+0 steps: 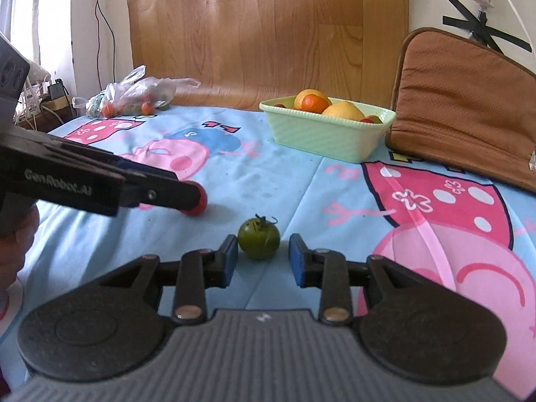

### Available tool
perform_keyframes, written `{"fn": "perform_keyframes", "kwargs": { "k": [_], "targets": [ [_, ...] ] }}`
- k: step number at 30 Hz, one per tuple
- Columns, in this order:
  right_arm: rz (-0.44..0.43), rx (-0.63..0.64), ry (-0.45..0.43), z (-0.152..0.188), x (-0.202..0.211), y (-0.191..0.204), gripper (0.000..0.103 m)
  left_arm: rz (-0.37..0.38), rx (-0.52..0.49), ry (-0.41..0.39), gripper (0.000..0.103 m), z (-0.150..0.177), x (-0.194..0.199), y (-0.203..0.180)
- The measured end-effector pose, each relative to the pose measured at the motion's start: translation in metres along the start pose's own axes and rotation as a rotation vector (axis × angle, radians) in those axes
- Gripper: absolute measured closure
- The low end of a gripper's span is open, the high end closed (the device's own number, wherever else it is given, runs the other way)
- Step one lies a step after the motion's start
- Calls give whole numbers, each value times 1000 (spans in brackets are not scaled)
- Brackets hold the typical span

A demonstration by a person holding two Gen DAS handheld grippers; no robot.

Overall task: Organize fruits
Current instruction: 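Carry both tomatoes over the basket and open both tools to drop them in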

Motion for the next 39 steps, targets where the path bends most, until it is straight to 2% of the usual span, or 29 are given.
{"fn": "perform_keyframes", "kwargs": {
  "k": [3, 5, 6, 9, 15, 18, 19, 20, 21, 22, 25, 26, 28, 30, 32, 33, 36, 39],
  "targets": [
    [-6, -3, -2, 0, 0, -1, 67, -16, -11, 22, 63, 5, -6, 0],
    [-19, 8, -5, 0, 1, 0, 74, -16, -15, 28, 73, 6, -9, 1],
    [-23, 10, -9, -1, 2, 0, 74, -20, -22, 28, 76, 4, -10, 1],
    [-10, 16, -31, -10, 0, -5, 74, 17, -1, 31, 82, -14, -14, 5],
    [18, -38, -132, -50, -14, -36, 74, 22, -14, -64, 81, -68, -29, 5],
    [57, -54, -159, -65, -28, -50, 74, 20, 22, -63, 81, -90, -42, 9],
    [52, -79, -165, -67, -30, -55, 74, 32, 29, -61, 80, -93, -43, 10],
    [43, -98, -174, -66, -30, -59, 74, 43, 24, -58, 72, -92, -42, 10],
    [38, -110, -182, -63, -29, -63, 74, 45, 9, -55, 59, -89, -41, 9],
    [39, -114, -182, -60, -29, -65, 74, 40, -7, -46, 54, -83, -40, 7],
    [35, -148, -154, -49, -33, -69, 74, 48, -41, 22, 47, -58, -41, 2],
    [26, -161, -146, -46, -34, -71, 74, 47, -41, 38, 41, -50, -42, 1],
    [16, -164, -145, -46, -35, -70, 74, 20, -36, 72, 36, -33, -44, 1],
    [3, -158, -155, -46, -32, -67, 74, 7, -36, 98, 42, -21, -46, 2],
    [-5, -158, -151, -46, -34, -67, 74, -28, -78, 70, 51, -14, -44, -3],
    [-7, -159, -144, -45, -36, -67, 74, -30, -89, 66, 71, -14, -44, -4],
    [-15, -170, -131, -45, -39, -70, 74, -12, -74, 79, 72, -27, -51, -3],
    [-19, -179, -147, -53, -37, -76, 74, -13, -68, 55, 72, -54, -60, -1]
  ]
}}
Point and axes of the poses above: each gripper's, at about its wrist camera, not at the fingertips, and x roughly against the way its jaws point, y to its left, z to its underside, the point moved 1 cm from there along -x, roughly the way its jaws point, and after that the axes turned 4 degrees about x, right-handed, at the moved point
